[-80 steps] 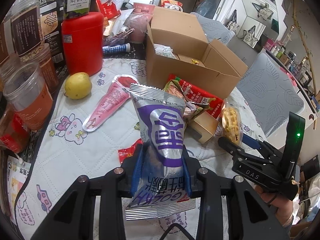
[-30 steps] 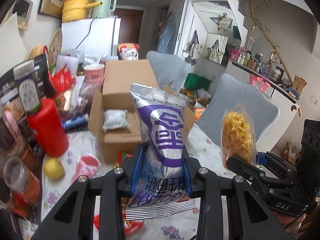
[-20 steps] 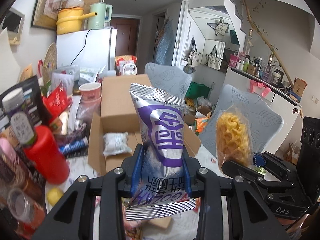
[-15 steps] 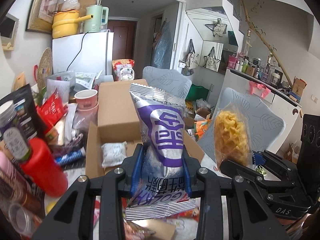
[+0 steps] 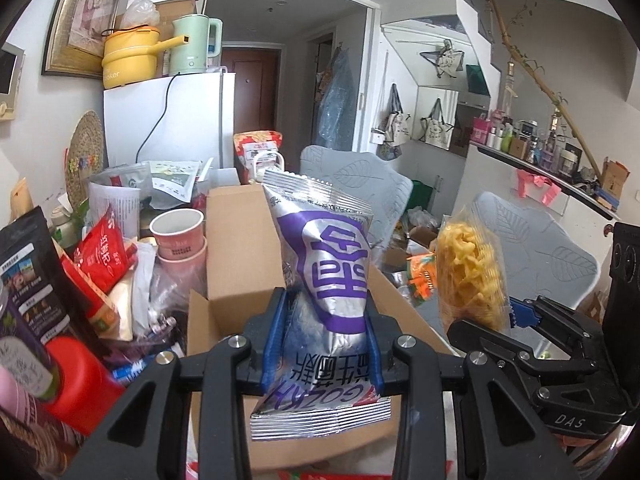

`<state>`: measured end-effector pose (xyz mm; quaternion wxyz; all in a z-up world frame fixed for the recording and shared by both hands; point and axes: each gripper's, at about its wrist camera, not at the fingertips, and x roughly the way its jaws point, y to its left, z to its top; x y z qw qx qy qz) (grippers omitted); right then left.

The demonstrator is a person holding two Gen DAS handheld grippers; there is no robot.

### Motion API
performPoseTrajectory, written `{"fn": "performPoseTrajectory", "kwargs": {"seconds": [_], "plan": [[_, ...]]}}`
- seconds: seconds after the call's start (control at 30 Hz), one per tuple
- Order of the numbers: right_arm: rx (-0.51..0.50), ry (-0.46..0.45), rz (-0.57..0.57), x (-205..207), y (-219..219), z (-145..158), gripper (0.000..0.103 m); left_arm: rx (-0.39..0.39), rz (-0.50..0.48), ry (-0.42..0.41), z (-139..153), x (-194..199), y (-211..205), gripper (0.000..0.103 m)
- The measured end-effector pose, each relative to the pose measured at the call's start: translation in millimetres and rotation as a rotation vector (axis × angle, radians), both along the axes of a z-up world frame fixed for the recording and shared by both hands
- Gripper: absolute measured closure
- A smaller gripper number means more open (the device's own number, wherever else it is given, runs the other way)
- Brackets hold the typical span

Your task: Organize snacks

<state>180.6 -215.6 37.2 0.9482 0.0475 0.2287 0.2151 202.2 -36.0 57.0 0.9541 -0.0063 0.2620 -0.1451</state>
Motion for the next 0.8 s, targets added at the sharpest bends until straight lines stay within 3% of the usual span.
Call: {"fn": "performPoseTrajectory", "kwargs": {"seconds": [0.3, 0.8], "plan": [[-0.043, 0.026, 0.014, 46.3, 16.6, -7.0, 0.046, 0.023, 0.039, 0.052, -15.3, 47.5, 11.6, 0.069], [-0.156, 0.134, 0.021, 102.9, 41.4, -41.3, 0.046, 0.1, 0.073, 0.199, -69.0, 101.8, 9.4, 0.069]]}}
